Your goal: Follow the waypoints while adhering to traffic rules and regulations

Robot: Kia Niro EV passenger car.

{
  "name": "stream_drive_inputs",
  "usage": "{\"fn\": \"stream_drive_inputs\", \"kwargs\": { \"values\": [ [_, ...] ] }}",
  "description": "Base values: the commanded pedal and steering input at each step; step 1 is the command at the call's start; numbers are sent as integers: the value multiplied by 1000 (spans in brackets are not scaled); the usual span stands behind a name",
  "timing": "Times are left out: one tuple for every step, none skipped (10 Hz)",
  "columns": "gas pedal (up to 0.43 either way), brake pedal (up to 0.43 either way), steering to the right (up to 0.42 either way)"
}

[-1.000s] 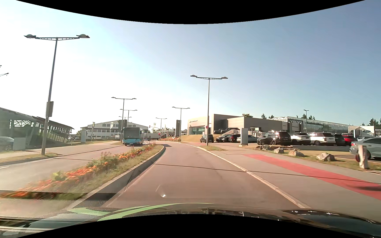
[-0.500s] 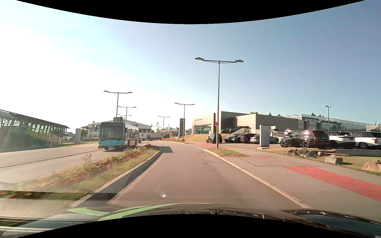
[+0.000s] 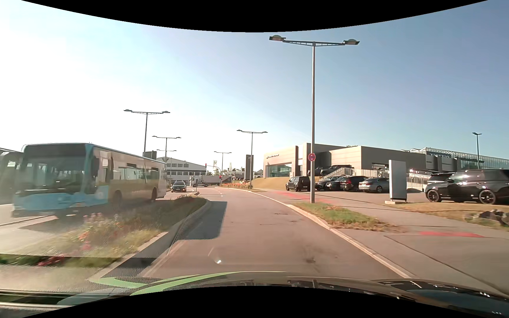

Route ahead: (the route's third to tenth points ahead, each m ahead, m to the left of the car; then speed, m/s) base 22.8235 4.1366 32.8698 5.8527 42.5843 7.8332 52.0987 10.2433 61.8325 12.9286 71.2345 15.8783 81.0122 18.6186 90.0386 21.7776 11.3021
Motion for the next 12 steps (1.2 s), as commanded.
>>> {"fn": "stream_drive_inputs", "kwargs": {
  "values": [
    [0,0,-23],
    [0,0,-23],
    [0,0,-24],
    [0,0,-31],
    [0,0,-37],
    [0,0,-39],
    [0,0,-40],
    [0,0,-41],
    [0,0,-42],
    [0,0,-45],
    [0,0,-46],
    [0,0,-47]
  ]
}}
